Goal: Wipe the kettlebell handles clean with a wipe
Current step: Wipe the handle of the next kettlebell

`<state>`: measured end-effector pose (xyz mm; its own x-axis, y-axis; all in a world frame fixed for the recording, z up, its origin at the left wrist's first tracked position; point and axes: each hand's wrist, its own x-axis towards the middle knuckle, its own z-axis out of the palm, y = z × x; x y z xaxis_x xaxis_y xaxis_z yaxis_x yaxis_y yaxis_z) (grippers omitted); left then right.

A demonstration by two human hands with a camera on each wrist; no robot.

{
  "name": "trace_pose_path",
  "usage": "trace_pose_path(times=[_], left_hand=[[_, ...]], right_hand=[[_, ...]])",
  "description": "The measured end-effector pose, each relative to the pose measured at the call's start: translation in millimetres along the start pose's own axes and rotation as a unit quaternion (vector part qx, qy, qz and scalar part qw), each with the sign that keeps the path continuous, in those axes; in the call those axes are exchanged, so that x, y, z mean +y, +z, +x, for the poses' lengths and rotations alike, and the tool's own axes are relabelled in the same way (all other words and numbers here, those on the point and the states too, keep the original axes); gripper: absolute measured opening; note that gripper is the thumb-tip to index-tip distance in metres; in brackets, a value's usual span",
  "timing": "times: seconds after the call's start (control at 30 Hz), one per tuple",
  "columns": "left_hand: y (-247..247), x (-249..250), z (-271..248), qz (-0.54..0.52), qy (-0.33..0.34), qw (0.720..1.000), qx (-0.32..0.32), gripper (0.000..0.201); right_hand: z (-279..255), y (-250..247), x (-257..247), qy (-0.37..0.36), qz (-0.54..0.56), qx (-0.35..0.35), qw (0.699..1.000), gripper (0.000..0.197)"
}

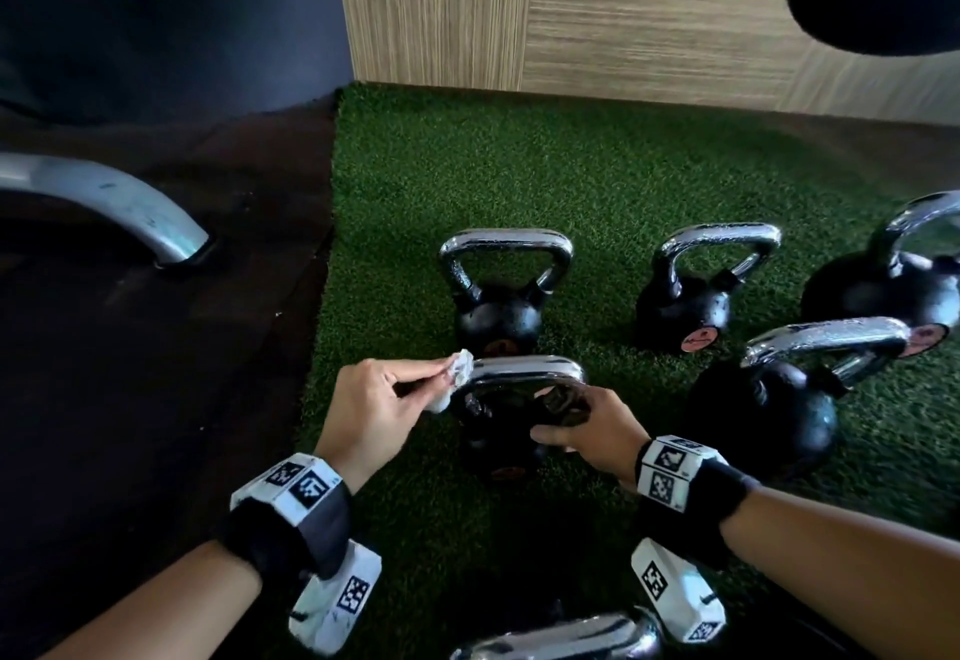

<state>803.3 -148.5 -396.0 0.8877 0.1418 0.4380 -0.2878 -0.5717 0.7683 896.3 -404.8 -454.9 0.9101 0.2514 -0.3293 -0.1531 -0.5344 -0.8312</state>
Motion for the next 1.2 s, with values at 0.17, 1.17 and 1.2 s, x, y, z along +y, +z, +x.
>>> trace_pose_path(times=[0.17,1.17,1.2], left_hand=[[9,-13,-8,-0.052,-0.046,0.998,0.013,0.019],[62,-53,-7,-0.072,-0.277,0.958,0.016,0.012],[64,-50,2,-0.039,-0.269,0.962,-0.001,0.020]], right_hand=[[-2,-1,-1,-0.008,0.009,-0.004,1.000,0.064],[-20,-16,7,0.007,-0.048,-0.010,0.999,0.032],[-24,-15,7,0.005,-0.058,-0.027,0.998,0.035]])
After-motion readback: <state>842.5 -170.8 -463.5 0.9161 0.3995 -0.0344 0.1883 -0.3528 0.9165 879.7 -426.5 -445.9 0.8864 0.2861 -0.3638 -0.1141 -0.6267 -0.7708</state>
